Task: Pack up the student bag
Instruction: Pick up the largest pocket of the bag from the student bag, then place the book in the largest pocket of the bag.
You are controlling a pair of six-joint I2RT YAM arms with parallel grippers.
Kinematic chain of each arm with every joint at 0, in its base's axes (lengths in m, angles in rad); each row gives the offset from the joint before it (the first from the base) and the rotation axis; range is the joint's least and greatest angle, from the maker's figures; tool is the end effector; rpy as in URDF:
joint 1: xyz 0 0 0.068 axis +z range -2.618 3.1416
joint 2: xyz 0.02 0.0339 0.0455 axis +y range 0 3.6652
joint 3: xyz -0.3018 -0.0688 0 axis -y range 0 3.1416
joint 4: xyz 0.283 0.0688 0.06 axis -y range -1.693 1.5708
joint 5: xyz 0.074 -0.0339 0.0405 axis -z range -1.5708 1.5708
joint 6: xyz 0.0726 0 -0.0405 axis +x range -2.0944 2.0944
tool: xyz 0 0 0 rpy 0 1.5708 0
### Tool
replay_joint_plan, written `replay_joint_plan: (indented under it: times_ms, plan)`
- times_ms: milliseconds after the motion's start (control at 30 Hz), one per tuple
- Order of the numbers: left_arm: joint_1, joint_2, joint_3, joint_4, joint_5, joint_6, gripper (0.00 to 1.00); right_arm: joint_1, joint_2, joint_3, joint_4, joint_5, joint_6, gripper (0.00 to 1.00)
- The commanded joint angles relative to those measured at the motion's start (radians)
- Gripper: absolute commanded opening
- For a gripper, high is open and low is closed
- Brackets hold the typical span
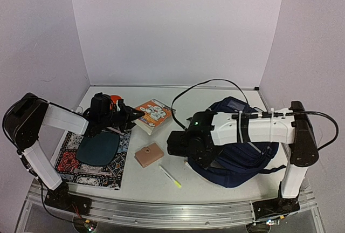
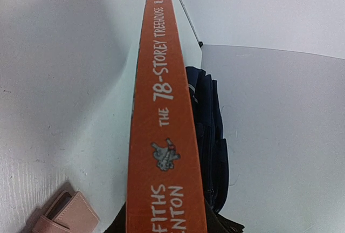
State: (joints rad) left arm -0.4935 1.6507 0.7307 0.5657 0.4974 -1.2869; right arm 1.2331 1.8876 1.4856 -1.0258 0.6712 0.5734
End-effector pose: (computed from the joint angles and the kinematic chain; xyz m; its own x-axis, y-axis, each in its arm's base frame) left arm 0.3293 -0.2164 0.1777 -0.8636 -0.4934 -0.1038 -0.0663 0.3152 -0.9467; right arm 0.1806 0.3781 0.2153 -0.6604 -0.5984 -0.4537 -0.4181 0.7948 -0.4398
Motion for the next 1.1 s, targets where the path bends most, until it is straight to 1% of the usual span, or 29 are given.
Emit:
replay_joint_plan:
  times_ms: [0, 100, 233, 333, 467, 500, 633, 733, 900, 1067]
  plan:
    - [0.010, -0.074, 0.032, 0.080, 0.039, 0.036, 0.00, 0.002, 0.051, 0.031, -0.122, 0.127, 0.047, 0.76]
    - [0.013, -0.086, 0.033, 0.070, 0.047, 0.040, 0.00, -0.001, 0.063, 0.082, -0.133, 0.159, 0.037, 0.62]
    - [0.012, -0.103, 0.039, 0.064, 0.077, 0.040, 0.00, -0.024, 0.062, 0.188, -0.131, 0.161, -0.024, 0.46]
    - [0.013, -0.121, 0.043, 0.057, 0.105, 0.043, 0.00, -0.060, 0.056, 0.277, -0.124, 0.159, -0.088, 0.30]
    - [0.011, -0.142, 0.055, 0.053, 0.149, 0.043, 0.00, -0.124, 0.054, 0.349, -0.107, 0.171, -0.155, 0.04]
    - [0.010, -0.149, 0.056, 0.052, 0.157, 0.042, 0.00, -0.137, 0.054, 0.362, -0.103, 0.173, -0.168, 0.01]
    - [-0.002, -0.179, 0.058, 0.050, 0.189, 0.041, 0.00, -0.178, 0.051, 0.410, -0.084, 0.177, -0.227, 0.00]
    - [-0.031, -0.198, 0.062, 0.048, 0.211, 0.038, 0.00, -0.215, 0.046, 0.478, -0.066, 0.172, -0.270, 0.00]
    - [-0.123, -0.201, 0.075, 0.048, 0.225, 0.028, 0.00, -0.258, 0.026, 0.581, 0.021, 0.164, -0.367, 0.00]
    - [-0.191, -0.190, 0.100, 0.048, 0.210, 0.021, 0.00, -0.285, 0.018, 0.632, 0.075, 0.136, -0.402, 0.00]
